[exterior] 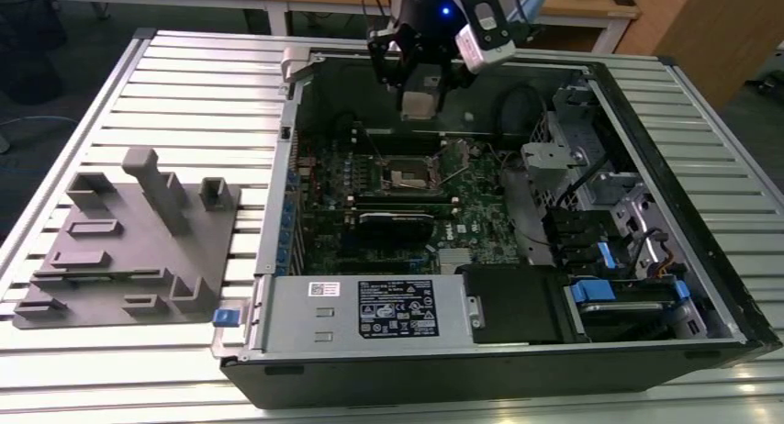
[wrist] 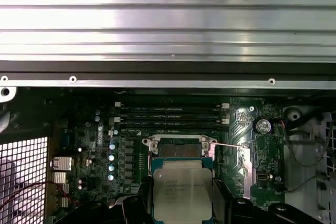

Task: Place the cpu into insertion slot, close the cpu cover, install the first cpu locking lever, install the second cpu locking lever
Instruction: 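Place the cpu into insertion slot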

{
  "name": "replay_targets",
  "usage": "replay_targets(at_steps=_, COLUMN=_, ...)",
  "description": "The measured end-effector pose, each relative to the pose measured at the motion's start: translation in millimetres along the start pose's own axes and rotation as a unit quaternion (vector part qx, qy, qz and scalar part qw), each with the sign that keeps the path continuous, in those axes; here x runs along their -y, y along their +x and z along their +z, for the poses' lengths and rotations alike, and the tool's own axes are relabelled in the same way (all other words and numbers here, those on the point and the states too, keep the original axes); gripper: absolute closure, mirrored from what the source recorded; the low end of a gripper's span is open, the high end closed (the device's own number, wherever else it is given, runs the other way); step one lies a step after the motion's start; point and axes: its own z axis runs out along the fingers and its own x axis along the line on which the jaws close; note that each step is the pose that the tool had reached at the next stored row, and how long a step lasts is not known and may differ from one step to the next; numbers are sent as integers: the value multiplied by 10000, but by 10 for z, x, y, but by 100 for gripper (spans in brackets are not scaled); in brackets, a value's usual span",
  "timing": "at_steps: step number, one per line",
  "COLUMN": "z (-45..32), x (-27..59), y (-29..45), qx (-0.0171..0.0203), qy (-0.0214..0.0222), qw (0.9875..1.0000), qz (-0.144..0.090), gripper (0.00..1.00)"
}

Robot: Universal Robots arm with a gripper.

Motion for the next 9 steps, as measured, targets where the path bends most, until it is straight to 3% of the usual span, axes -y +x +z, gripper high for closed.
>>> replay_targets(at_steps=9, z=61, x=8, y=2, qx=0, qy=0, qw=10000, qz=0, gripper=46)
